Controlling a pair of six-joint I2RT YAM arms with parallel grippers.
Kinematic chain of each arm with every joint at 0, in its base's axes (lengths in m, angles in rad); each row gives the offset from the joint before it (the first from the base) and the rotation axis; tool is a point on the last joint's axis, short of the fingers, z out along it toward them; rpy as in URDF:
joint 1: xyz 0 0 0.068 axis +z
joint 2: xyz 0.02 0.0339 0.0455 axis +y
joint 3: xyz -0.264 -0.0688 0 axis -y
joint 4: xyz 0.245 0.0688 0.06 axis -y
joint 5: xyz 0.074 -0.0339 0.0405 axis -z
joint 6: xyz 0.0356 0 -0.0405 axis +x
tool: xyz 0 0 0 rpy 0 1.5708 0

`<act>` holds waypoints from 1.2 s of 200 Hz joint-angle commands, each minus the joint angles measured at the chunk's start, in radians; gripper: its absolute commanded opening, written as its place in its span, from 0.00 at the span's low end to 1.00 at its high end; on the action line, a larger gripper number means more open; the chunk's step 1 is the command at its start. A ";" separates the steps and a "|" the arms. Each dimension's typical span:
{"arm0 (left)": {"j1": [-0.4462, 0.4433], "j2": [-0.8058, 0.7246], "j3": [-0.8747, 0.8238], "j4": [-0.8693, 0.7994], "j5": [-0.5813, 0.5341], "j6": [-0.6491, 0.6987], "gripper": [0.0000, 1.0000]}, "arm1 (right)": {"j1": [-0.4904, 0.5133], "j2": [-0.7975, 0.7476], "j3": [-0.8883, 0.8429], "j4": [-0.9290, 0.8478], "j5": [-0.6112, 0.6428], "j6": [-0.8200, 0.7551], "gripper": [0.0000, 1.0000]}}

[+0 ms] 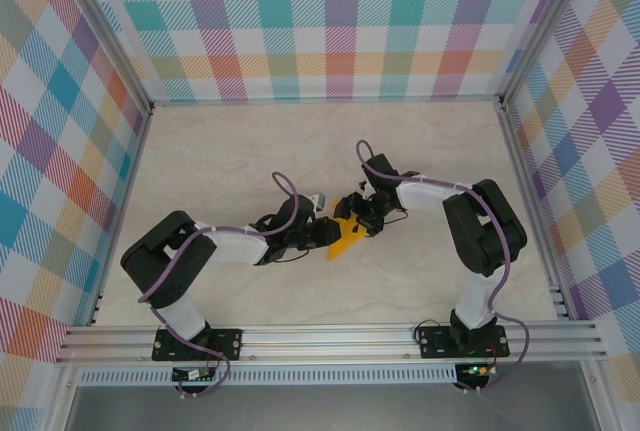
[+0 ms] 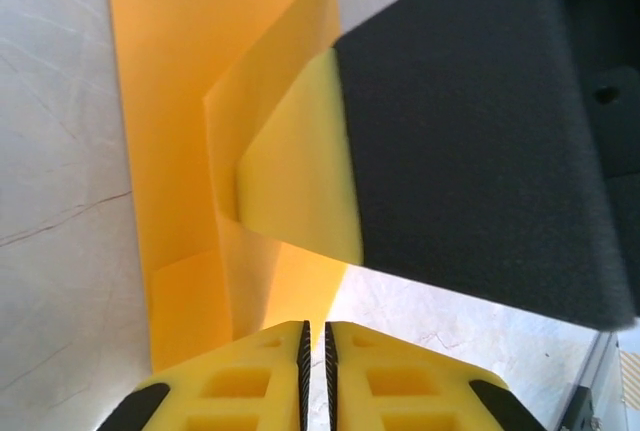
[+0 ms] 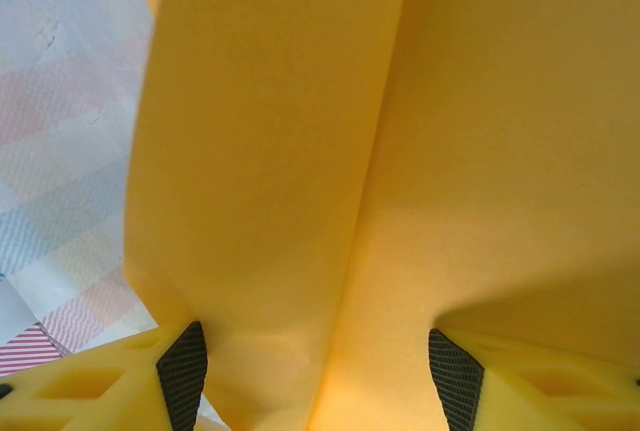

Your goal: Fold a paper plane with a square sheet of paper (pick it up from the middle)

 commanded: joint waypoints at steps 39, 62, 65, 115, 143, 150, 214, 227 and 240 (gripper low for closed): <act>0.005 0.053 0.030 -0.050 -0.045 0.006 0.12 | -0.007 0.088 -0.051 -0.084 0.171 -0.014 0.65; 0.007 0.061 0.032 -0.053 -0.045 0.005 0.11 | -0.007 0.081 -0.055 -0.080 0.168 -0.016 0.65; 0.007 0.060 0.034 -0.053 -0.044 0.005 0.11 | -0.007 0.081 -0.056 -0.081 0.169 -0.015 0.65; 0.007 0.057 0.042 -0.055 -0.033 0.020 0.11 | -0.008 0.097 -0.054 -0.102 0.209 -0.012 0.60; 0.008 0.060 0.047 -0.058 -0.027 0.030 0.12 | -0.007 0.104 -0.048 -0.117 0.233 -0.002 0.58; 0.009 0.061 0.049 -0.058 -0.026 0.032 0.12 | -0.007 0.105 -0.047 -0.125 0.241 0.001 0.57; 0.014 0.071 0.061 -0.065 -0.017 0.036 0.12 | -0.008 0.125 -0.031 -0.164 0.278 0.024 0.52; 0.013 0.072 0.060 -0.064 -0.017 0.037 0.12 | -0.007 0.129 -0.028 -0.167 0.278 0.023 0.50; 0.015 0.072 0.058 -0.064 -0.017 0.034 0.12 | -0.008 0.134 -0.026 -0.167 0.277 0.024 0.50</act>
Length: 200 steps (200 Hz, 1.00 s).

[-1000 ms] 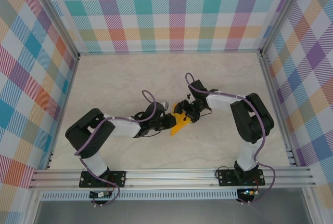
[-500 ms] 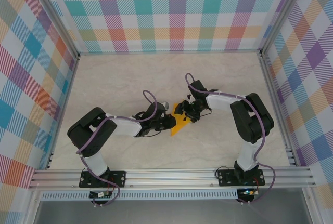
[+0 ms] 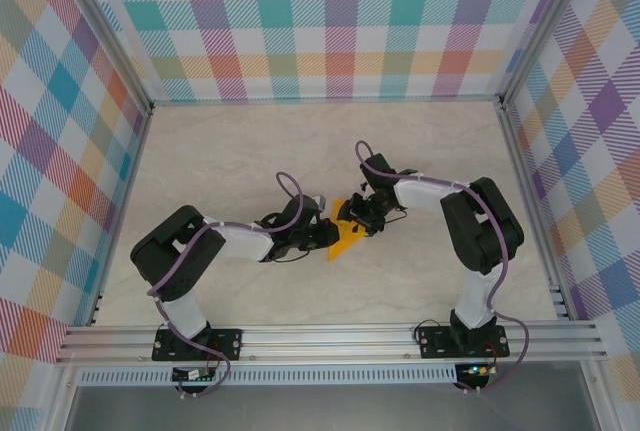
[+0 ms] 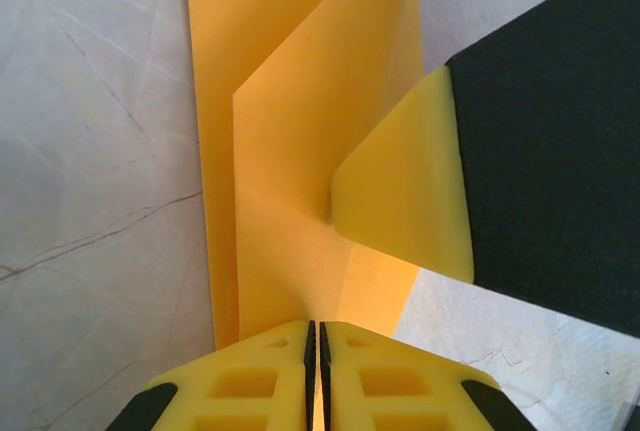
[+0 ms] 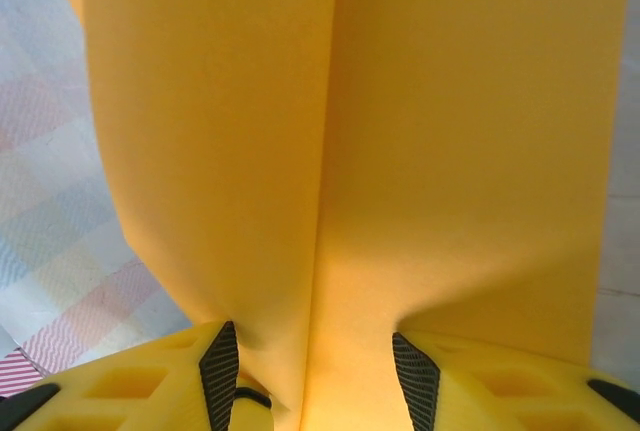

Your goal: Fold a paper plane with a square sheet of paper (pick it up from the middle)

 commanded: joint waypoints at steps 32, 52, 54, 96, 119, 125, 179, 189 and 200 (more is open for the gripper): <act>0.015 -0.011 0.019 -0.012 0.012 0.007 0.13 | -0.013 0.122 -0.052 -0.112 0.229 0.001 0.50; 0.021 -0.048 -0.002 0.039 0.045 -0.029 0.21 | -0.013 0.130 -0.046 -0.121 0.231 0.003 0.50; 0.023 -0.052 -0.005 0.048 0.052 -0.034 0.22 | -0.013 0.131 -0.045 -0.121 0.232 0.002 0.50; 0.024 -0.091 -0.023 0.081 0.043 -0.073 0.23 | -0.012 0.149 -0.035 -0.135 0.234 0.008 0.49; 0.024 -0.110 -0.031 0.054 0.007 -0.062 0.22 | -0.013 0.152 -0.035 -0.141 0.239 0.015 0.49; 0.024 -0.113 -0.030 0.046 0.001 -0.060 0.21 | -0.012 0.152 -0.035 -0.142 0.241 0.019 0.49; 0.024 -0.064 -0.015 0.033 0.013 -0.055 0.16 | -0.014 0.142 -0.048 -0.128 0.246 0.050 0.49; 0.025 -0.064 -0.018 0.026 0.002 -0.054 0.16 | -0.013 0.139 -0.050 -0.125 0.244 0.052 0.49; 0.025 -0.071 -0.022 0.010 -0.021 -0.053 0.16 | -0.013 0.136 -0.051 -0.126 0.243 0.054 0.49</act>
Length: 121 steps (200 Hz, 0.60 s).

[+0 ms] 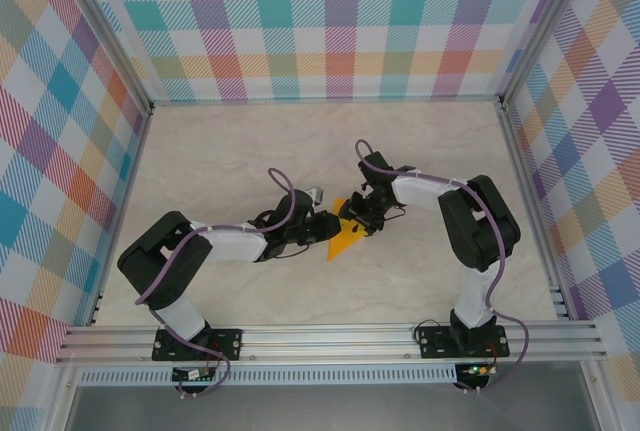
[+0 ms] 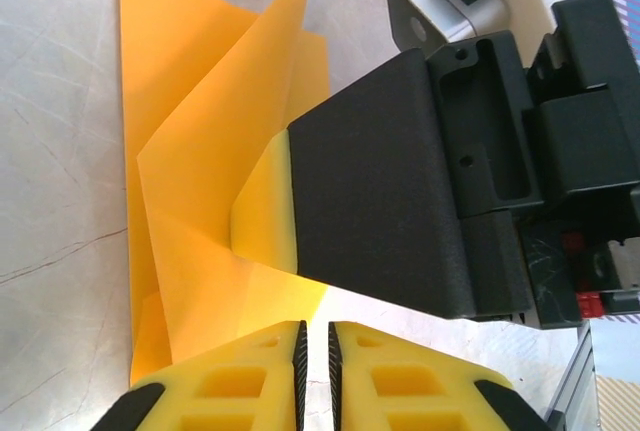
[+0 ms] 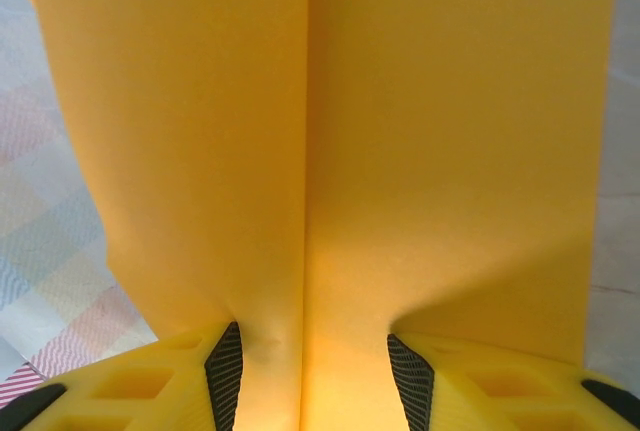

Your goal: Fold a paper plane with a square sheet of paper (pick it up from the middle)

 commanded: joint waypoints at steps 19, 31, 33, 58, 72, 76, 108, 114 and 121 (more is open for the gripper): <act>0.012 -0.015 -0.018 -0.057 -0.075 0.007 0.18 | -0.013 0.107 -0.085 -0.074 0.236 0.017 0.49; 0.012 -0.030 -0.030 -0.068 -0.106 0.007 0.20 | -0.013 0.107 -0.087 -0.072 0.234 0.018 0.49; 0.012 -0.033 -0.031 -0.071 -0.112 0.006 0.20 | -0.013 0.107 -0.087 -0.072 0.234 0.018 0.49; 0.014 -0.029 -0.032 -0.102 -0.154 -0.002 0.23 | -0.013 0.105 -0.090 -0.063 0.228 0.022 0.49; 0.015 -0.008 -0.026 -0.082 -0.128 -0.012 0.23 | -0.013 0.102 -0.093 -0.059 0.225 0.020 0.49; 0.016 -0.001 -0.023 -0.077 -0.123 -0.014 0.23 | -0.013 0.101 -0.094 -0.057 0.224 0.020 0.49; 0.026 0.053 -0.010 -0.038 -0.080 -0.030 0.18 | -0.013 0.091 -0.100 -0.053 0.222 0.020 0.49; 0.025 0.062 -0.005 -0.038 -0.076 -0.032 0.17 | -0.013 0.088 -0.101 -0.052 0.220 0.019 0.49; 0.027 0.072 0.000 -0.038 -0.070 -0.031 0.16 | -0.013 0.085 -0.103 -0.051 0.220 0.018 0.49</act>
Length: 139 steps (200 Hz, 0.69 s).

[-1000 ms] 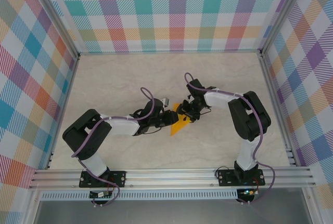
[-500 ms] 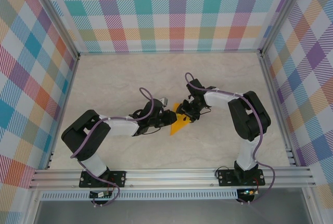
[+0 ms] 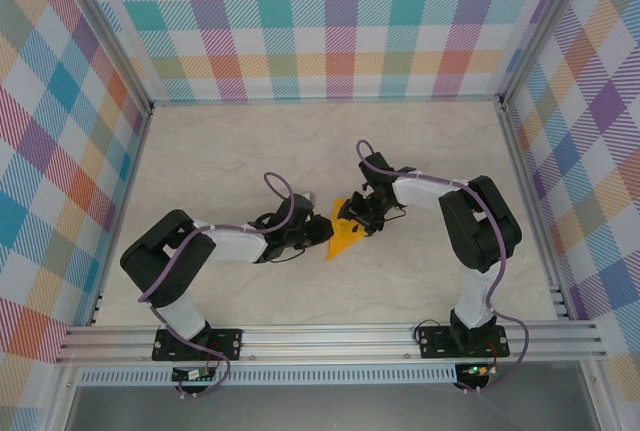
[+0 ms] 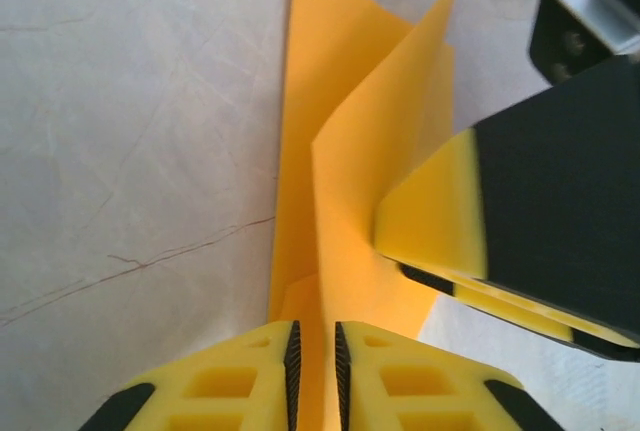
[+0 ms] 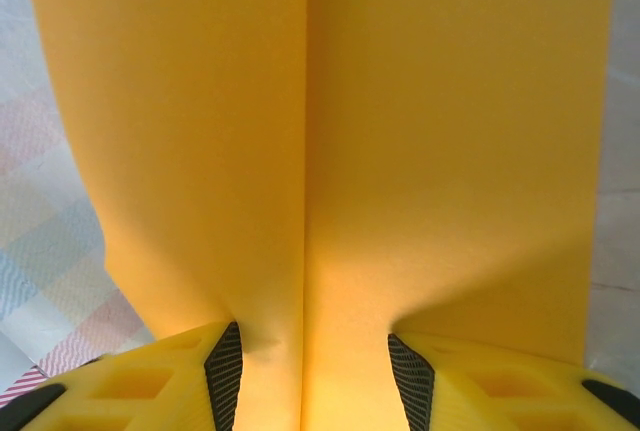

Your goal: Fold a paper plane with a square sheet of paper (pick it up from the middle)

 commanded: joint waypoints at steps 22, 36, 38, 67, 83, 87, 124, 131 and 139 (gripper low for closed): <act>0.021 0.059 0.028 0.030 0.036 -0.012 0.13 | -0.014 0.094 -0.088 -0.072 0.220 -0.002 0.49; 0.023 0.063 0.027 0.050 0.050 -0.013 0.12 | -0.014 0.092 -0.090 -0.069 0.218 -0.001 0.49; 0.023 0.063 0.027 0.050 0.052 -0.015 0.11 | -0.014 0.092 -0.091 -0.069 0.217 -0.002 0.49; 0.027 0.062 0.027 0.071 0.068 -0.019 0.11 | -0.016 0.087 -0.095 -0.068 0.216 -0.002 0.49; 0.028 0.060 0.027 0.077 0.072 -0.019 0.11 | -0.016 0.083 -0.096 -0.067 0.216 -0.004 0.49; 0.029 0.060 0.028 0.078 0.072 -0.019 0.11 | -0.017 0.080 -0.097 -0.065 0.216 -0.004 0.49; 0.030 0.079 0.042 0.077 0.084 -0.016 0.09 | -0.020 0.050 -0.124 -0.030 0.205 -0.006 0.50; 0.030 0.085 0.049 0.073 0.085 -0.013 0.09 | -0.022 0.042 -0.131 -0.020 0.202 -0.007 0.51; 0.030 0.090 0.054 0.067 0.088 -0.010 0.08 | -0.023 0.033 -0.140 -0.007 0.198 -0.009 0.52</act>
